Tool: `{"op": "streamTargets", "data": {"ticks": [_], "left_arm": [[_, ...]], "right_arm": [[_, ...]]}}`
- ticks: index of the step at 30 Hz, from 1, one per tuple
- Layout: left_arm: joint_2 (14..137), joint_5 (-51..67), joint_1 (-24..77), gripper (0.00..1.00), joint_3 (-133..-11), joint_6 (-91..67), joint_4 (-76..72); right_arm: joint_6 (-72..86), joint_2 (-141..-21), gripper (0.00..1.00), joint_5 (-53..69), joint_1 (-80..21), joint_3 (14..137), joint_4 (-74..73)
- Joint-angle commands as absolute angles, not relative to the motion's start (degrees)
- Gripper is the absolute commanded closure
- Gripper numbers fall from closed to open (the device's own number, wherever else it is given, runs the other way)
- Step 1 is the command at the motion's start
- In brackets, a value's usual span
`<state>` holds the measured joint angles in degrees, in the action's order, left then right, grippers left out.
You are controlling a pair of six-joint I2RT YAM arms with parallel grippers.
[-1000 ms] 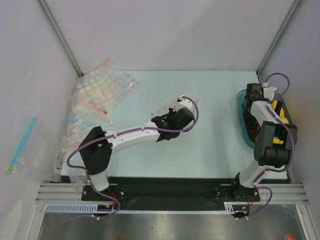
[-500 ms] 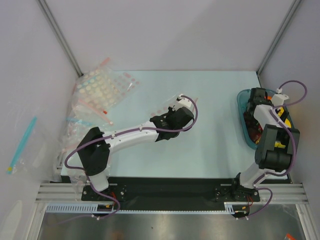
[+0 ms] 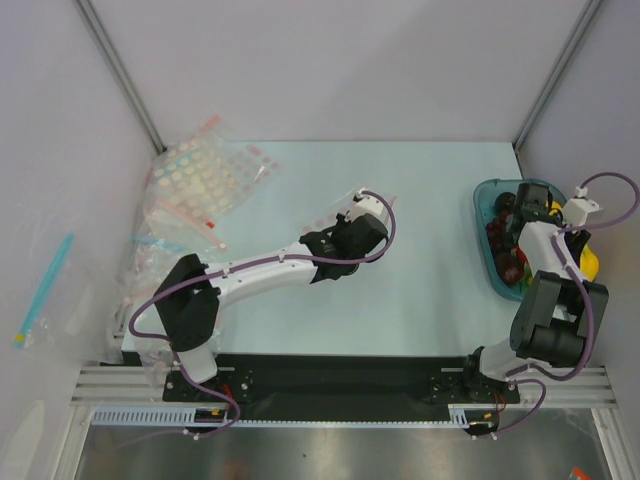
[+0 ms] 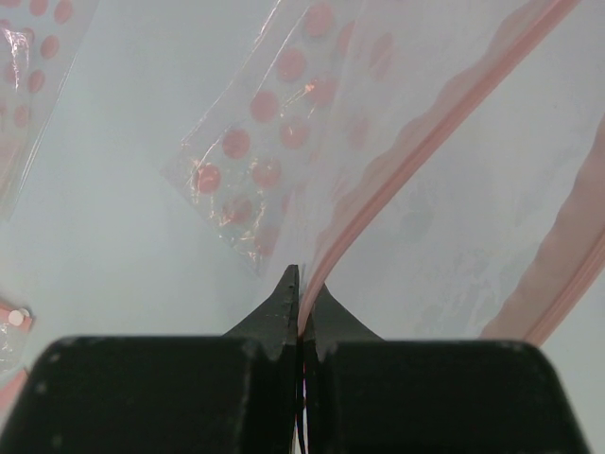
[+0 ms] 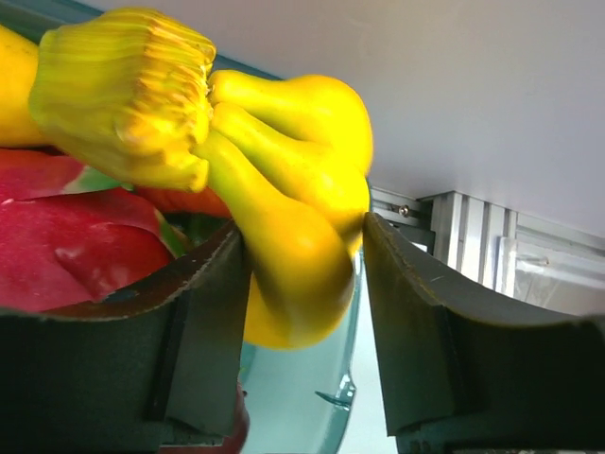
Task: Place the food in the zip-top bag and seal the zipper
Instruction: Pick up the fake fruit from the bin.
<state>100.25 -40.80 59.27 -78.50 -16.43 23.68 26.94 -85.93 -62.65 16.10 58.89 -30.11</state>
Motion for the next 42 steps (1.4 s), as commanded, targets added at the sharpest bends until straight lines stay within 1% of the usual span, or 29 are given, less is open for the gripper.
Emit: {"op": "streamTargets", "data": {"ticks": [1,5,11,14,16,17,19,21,23,27,30,31,33,35,40,42], "left_arm": [[97.65,-42.01,59.59,1.00,-79.10,-15.56,22.85],[97.38,-42.01,59.68,1.00,-79.10,-15.64,22.76],[97.56,-41.84,59.68,1.00,-79.19,-15.56,22.85],[97.47,-41.84,59.59,1.00,-79.19,-15.56,22.94],[97.30,-41.92,59.68,1.00,-79.19,-15.64,23.03],[97.21,-41.84,59.68,1.00,-79.19,-15.64,22.94],[97.12,-41.66,59.68,1.00,-79.19,-15.64,22.85],[97.29,-41.05,59.59,1.00,-79.45,-15.73,23.20],[97.21,-40.35,59.68,1.00,-79.72,-16.00,23.47],[96.77,-40.26,59.68,1.00,-79.63,-16.08,23.47],[97.03,-39.47,59.68,1.00,-79.72,-16.17,23.38],[97.03,-39.29,59.59,1.00,-79.72,-16.26,23.38],[97.38,-38.59,59.68,1.00,-79.80,-16.26,23.20],[97.73,-38.50,59.68,1.00,-80.15,-16.35,23.29],[98.17,-37.09,59.68,1.00,-80.95,-16.70,23.91],[98.26,-37.00,59.59,1.00,-81.21,-16.70,24.34]], "right_arm": [[31.98,-81.48,0.75,-67.23,15.38,59.32,-32.15],[31.64,-75.25,0.83,-69.26,14.50,59.94,-32.17],[26.90,-70.49,0.84,-67.85,13.54,61.79,-29.79],[26.55,-69.87,0.90,-67.94,12.40,62.84,-30.59],[25.84,-68.83,0.90,-69.08,10.73,62.93,-29.37],[24.80,-68.38,0.94,-69.34,8.55,62.76,-28.22],[22.77,-66.81,0.95,-68.47,6.43,62.75,-26.03],[21.71,-65.57,0.99,-64.28,3.53,63.02,-25.05],[22.15,-63.64,1.00,-62.15,1.15,63.19,-24.79],[22.68,-59.77,1.00,-63.36,-10.95,61.01,-22.77],[22.67,-56.26,1.00,-64.24,-17.12,58.63,-19.96],[22.94,-55.47,1.00,-64.25,-20.71,56.36,-18.30],[23.20,-52.23,1.00,-63.81,-23.89,53.80,-15.83],[22.60,-49.49,1.00,-62.32,-27.83,48.71,-11.09],[18.98,-40.98,1.00,-60.38,-34.62,37.02,2.78],[21.44,-37.72,1.00,-54.60,-36.47,36.47,1.50]]}}
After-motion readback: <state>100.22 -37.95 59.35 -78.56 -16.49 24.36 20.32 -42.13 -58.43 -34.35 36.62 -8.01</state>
